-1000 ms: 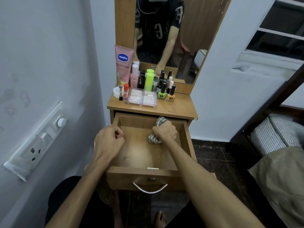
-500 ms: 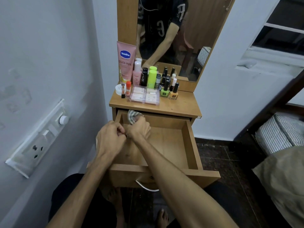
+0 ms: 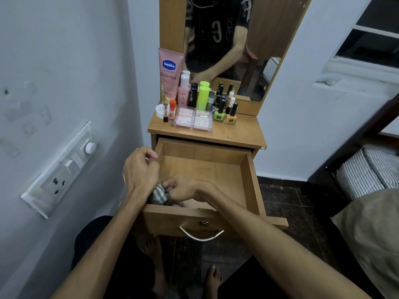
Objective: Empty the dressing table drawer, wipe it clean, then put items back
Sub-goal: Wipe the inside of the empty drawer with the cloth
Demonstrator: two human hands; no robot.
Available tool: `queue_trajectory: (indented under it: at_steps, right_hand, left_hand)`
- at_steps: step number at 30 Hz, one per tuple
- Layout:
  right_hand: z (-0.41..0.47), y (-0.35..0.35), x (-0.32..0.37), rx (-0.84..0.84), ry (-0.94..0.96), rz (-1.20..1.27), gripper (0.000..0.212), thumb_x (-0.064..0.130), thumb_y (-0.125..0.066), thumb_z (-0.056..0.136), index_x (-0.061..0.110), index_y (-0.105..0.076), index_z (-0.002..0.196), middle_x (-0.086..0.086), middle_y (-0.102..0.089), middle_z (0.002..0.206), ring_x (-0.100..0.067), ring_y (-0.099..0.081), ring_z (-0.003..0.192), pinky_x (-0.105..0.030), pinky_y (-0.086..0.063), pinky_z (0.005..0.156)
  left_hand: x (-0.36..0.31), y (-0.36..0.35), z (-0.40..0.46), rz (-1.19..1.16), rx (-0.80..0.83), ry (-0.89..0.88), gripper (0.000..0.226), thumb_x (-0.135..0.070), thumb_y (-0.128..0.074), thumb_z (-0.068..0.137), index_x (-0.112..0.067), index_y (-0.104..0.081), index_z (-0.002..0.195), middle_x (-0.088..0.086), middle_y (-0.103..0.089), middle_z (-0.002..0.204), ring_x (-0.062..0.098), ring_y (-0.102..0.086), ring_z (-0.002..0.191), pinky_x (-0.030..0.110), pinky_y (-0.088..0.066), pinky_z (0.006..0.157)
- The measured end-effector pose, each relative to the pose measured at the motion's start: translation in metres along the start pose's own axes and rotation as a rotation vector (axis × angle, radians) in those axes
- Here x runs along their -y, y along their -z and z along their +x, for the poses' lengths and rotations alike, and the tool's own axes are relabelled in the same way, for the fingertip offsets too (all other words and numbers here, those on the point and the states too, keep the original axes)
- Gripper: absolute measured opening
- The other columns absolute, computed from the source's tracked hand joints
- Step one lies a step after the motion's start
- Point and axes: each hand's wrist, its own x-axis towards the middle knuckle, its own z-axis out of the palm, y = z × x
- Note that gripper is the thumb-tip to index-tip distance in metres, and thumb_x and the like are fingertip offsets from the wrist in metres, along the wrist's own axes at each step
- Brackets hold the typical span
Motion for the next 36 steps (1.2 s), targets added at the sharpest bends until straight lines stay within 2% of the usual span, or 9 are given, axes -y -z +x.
queue_trajectory:
  at_steps: [5, 8, 12, 18, 21, 24, 30, 33, 36]
  right_hand:
    - [-0.012, -0.005, 0.013, -0.089, -0.007, 0.04, 0.041, 0.007, -0.062, 0.074, -0.006, -0.061, 0.113, -0.009, -0.059, 0.087, -0.019, -0.055, 0.081, -0.034, -0.044, 0.069]
    - [-0.019, -0.008, 0.017, -0.064, 0.04, -0.011, 0.036, 0.006, -0.062, 0.086, 0.001, -0.058, 0.122, -0.006, -0.06, 0.089, -0.018, -0.057, 0.083, -0.032, -0.046, 0.073]
    - [-0.019, -0.006, 0.015, -0.11, 0.081, -0.16, 0.013, 0.009, -0.057, 0.096, 0.01, -0.063, 0.108, -0.002, -0.063, 0.093, -0.02, -0.059, 0.092, -0.03, -0.048, 0.079]
    - [-0.051, 0.05, -0.025, 0.068, -0.046, -0.493, 0.035, 0.004, -0.048, 0.099, 0.034, -0.066, 0.096, 0.003, -0.066, 0.102, -0.017, -0.06, 0.096, -0.042, -0.052, 0.096]
    - [-0.092, 0.074, -0.058, 0.109, -0.187, -0.561, 0.043, -0.003, -0.045, 0.096, 0.023, -0.073, 0.117, -0.004, -0.07, 0.109, -0.026, -0.065, 0.102, -0.043, -0.056, 0.095]
    - [-0.117, 0.08, -0.07, 0.094, -0.247, -0.569, 0.05, -0.011, -0.043, 0.086, 0.019, -0.078, 0.106, -0.003, -0.073, 0.105, -0.029, -0.067, 0.098, -0.044, -0.058, 0.092]
    - [-0.106, 0.073, -0.039, 0.077, -0.356, -0.823, 0.051, -0.007, -0.054, 0.086, 0.014, -0.069, 0.131, -0.003, -0.069, 0.131, -0.025, -0.066, 0.114, -0.03, -0.057, 0.09]
    - [-0.101, 0.072, -0.022, -0.108, -0.188, -1.205, 0.022, 0.015, -0.066, 0.094, 0.016, -0.072, 0.115, 0.001, -0.068, 0.099, -0.019, -0.063, 0.09, -0.036, -0.055, 0.092]
    - [-0.075, 0.066, -0.022, -0.375, 0.14, -1.579, 0.015, 0.03, -0.062, 0.098, 0.021, -0.074, 0.097, -0.002, -0.072, 0.094, -0.022, -0.065, 0.096, -0.045, -0.04, 0.099]
  left_hand:
    - [-0.003, -0.002, -0.002, 0.045, 0.064, -0.043, 0.023, 0.003, -0.057, 0.081, -0.016, -0.07, 0.087, -0.003, -0.069, 0.091, 0.015, -0.06, 0.084, 0.032, -0.044, 0.072]
    - [-0.002, -0.002, -0.001, 0.048, 0.078, -0.046, 0.026, 0.004, -0.057, 0.081, -0.017, -0.07, 0.087, -0.004, -0.069, 0.092, 0.016, -0.061, 0.085, 0.033, -0.046, 0.073]
    - [0.0, 0.0, -0.001, 0.058, 0.094, -0.058, 0.025, 0.003, -0.058, 0.082, -0.019, -0.07, 0.085, -0.005, -0.068, 0.092, 0.016, -0.061, 0.086, 0.034, -0.049, 0.075]
    - [0.002, -0.001, -0.001, 0.092, 0.163, -0.154, 0.018, 0.0, -0.063, 0.088, -0.016, -0.071, 0.09, -0.005, -0.064, 0.094, 0.015, -0.061, 0.088, 0.039, -0.055, 0.081]
    - [0.002, -0.003, -0.004, 0.099, 0.236, -0.247, 0.019, 0.0, -0.063, 0.087, -0.016, -0.073, 0.091, -0.006, -0.066, 0.094, 0.014, -0.061, 0.088, 0.037, -0.053, 0.081]
    - [-0.002, -0.006, -0.007, 0.137, 0.395, -0.336, 0.02, -0.001, -0.063, 0.087, -0.017, -0.073, 0.091, -0.007, -0.068, 0.093, 0.011, -0.062, 0.087, 0.028, -0.047, 0.079]
    - [0.001, -0.012, -0.008, 0.243, 0.646, -0.263, 0.02, -0.006, -0.065, 0.087, -0.025, -0.071, 0.09, -0.008, -0.068, 0.09, 0.007, -0.063, 0.088, 0.025, -0.051, 0.078]
    - [-0.001, -0.016, -0.008, 0.277, 0.694, -0.287, 0.021, -0.004, -0.064, 0.086, -0.024, -0.069, 0.088, -0.007, -0.068, 0.09, 0.006, -0.061, 0.087, 0.015, -0.041, 0.069]
    - [-0.003, -0.017, -0.009, 0.295, 0.659, -0.306, 0.02, -0.005, -0.062, 0.086, -0.023, -0.069, 0.087, -0.007, -0.068, 0.089, 0.006, -0.061, 0.084, 0.017, -0.043, 0.068]
